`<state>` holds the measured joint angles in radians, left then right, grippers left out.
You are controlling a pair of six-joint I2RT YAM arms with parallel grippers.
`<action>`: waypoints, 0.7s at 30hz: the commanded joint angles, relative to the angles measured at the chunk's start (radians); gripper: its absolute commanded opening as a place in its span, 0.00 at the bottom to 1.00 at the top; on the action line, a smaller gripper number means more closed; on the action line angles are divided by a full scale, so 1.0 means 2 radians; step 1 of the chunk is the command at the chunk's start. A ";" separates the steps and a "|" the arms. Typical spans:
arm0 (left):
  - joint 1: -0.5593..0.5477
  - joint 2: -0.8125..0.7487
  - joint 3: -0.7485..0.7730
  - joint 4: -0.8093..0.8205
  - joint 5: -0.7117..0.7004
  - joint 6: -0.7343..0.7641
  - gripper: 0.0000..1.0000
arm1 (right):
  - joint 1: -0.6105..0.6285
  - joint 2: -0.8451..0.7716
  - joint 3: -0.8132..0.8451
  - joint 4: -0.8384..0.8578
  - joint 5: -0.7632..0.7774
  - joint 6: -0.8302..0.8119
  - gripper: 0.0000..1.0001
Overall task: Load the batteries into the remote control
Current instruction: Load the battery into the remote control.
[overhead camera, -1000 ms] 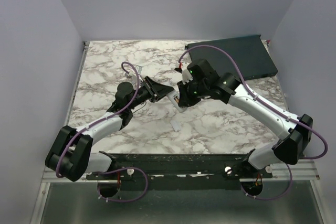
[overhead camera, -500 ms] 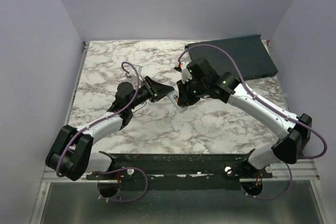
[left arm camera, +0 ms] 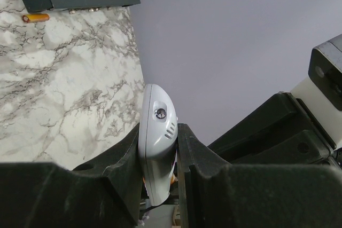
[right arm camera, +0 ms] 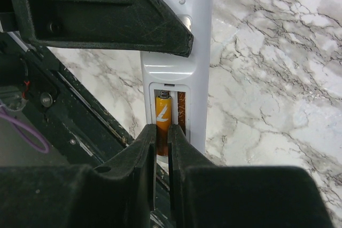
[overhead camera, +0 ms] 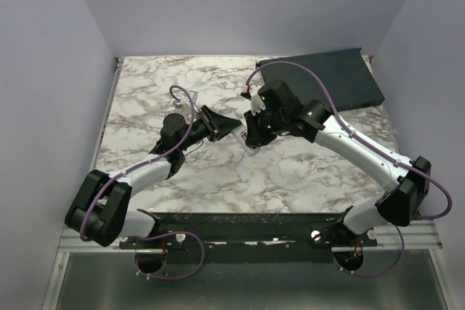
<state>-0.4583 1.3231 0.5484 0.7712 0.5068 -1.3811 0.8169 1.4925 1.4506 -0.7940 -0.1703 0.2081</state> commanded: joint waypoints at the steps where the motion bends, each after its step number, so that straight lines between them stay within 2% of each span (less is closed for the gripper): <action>1: -0.003 0.002 0.007 0.054 0.013 -0.017 0.00 | 0.004 0.010 0.007 0.018 -0.007 -0.005 0.18; 21: -0.003 0.014 0.006 0.071 0.016 -0.026 0.00 | 0.004 0.010 0.012 0.019 -0.009 -0.010 0.35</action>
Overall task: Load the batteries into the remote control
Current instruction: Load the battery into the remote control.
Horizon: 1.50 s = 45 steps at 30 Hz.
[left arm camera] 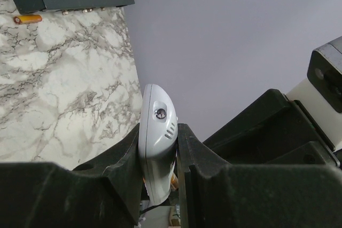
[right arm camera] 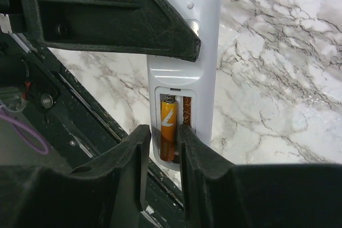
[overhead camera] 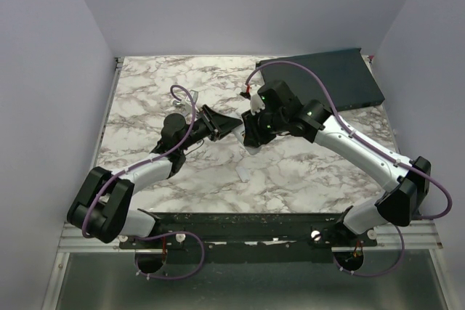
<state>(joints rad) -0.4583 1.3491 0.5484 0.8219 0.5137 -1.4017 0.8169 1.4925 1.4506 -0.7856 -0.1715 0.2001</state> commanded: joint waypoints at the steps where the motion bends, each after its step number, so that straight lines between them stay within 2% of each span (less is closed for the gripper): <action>1: -0.003 0.002 0.005 0.047 0.013 -0.016 0.00 | 0.004 0.009 0.012 0.014 -0.008 -0.006 0.36; 17: -0.003 -0.001 0.009 0.036 0.015 -0.012 0.00 | 0.004 0.001 0.026 0.007 0.016 -0.017 0.46; 45: -0.003 0.003 0.006 0.044 0.016 -0.014 0.00 | 0.004 -0.032 0.022 0.024 0.035 -0.017 0.50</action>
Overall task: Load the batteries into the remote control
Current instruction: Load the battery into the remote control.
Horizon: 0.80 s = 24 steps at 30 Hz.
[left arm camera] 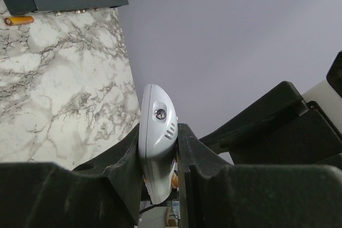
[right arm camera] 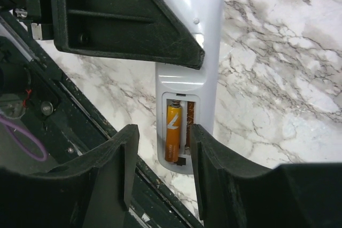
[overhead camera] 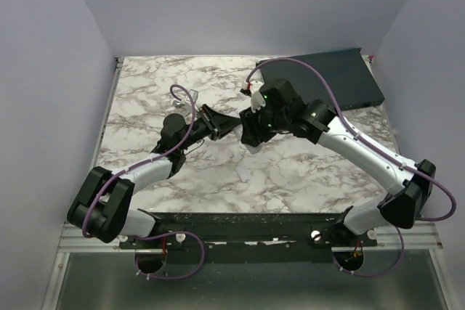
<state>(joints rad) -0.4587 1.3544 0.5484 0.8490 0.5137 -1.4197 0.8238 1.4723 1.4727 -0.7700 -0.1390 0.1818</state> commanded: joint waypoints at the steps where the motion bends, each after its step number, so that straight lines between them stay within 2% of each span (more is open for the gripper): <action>1: -0.003 0.000 0.005 0.031 0.016 -0.006 0.00 | 0.001 -0.025 0.010 0.019 0.019 -0.009 0.50; 8: -0.003 -0.002 0.006 0.025 0.022 -0.006 0.00 | 0.001 -0.078 -0.035 0.078 0.029 -0.029 0.52; 16: -0.003 -0.015 0.011 0.008 0.042 -0.010 0.00 | 0.001 -0.207 -0.216 0.293 -0.054 -0.082 0.53; 18: -0.003 -0.022 0.011 -0.001 0.049 -0.009 0.00 | 0.001 -0.236 -0.257 0.342 -0.088 -0.107 0.50; 21: -0.003 -0.034 0.012 -0.020 0.059 -0.005 0.00 | 0.001 -0.285 -0.321 0.422 -0.100 -0.121 0.41; 24: -0.003 -0.050 0.011 -0.048 0.063 0.004 0.00 | 0.001 -0.325 -0.367 0.459 -0.114 -0.145 0.33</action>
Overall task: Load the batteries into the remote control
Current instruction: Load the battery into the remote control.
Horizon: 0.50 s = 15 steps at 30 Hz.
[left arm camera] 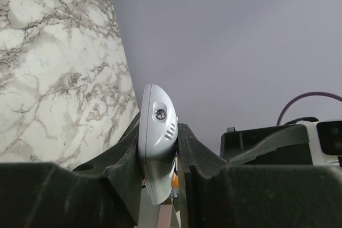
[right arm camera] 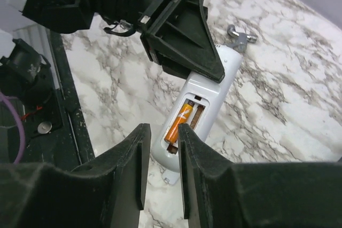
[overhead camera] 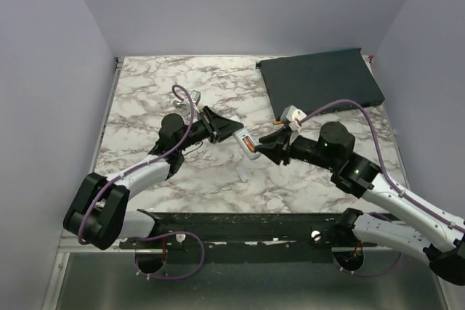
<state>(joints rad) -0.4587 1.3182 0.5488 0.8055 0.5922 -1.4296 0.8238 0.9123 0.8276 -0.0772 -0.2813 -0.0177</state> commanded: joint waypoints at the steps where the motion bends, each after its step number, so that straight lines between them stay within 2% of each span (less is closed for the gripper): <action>1: -0.003 -0.037 0.011 -0.035 0.024 0.012 0.00 | 0.001 -0.050 -0.050 0.110 -0.047 -0.053 0.33; 7: -0.003 -0.054 0.007 -0.052 0.034 0.012 0.00 | 0.001 -0.061 -0.056 0.078 -0.071 -0.101 0.36; 11: -0.003 -0.058 0.005 -0.050 0.040 0.009 0.00 | 0.001 -0.060 -0.052 0.062 -0.110 -0.135 0.26; 15: -0.003 -0.060 0.005 -0.050 0.042 0.009 0.00 | 0.001 -0.048 -0.042 0.040 -0.155 -0.169 0.24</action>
<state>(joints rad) -0.4603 1.2282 0.5488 0.7040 0.6449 -1.4174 0.8238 0.8024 0.7292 0.0422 -0.4610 -0.2523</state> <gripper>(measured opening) 0.274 0.244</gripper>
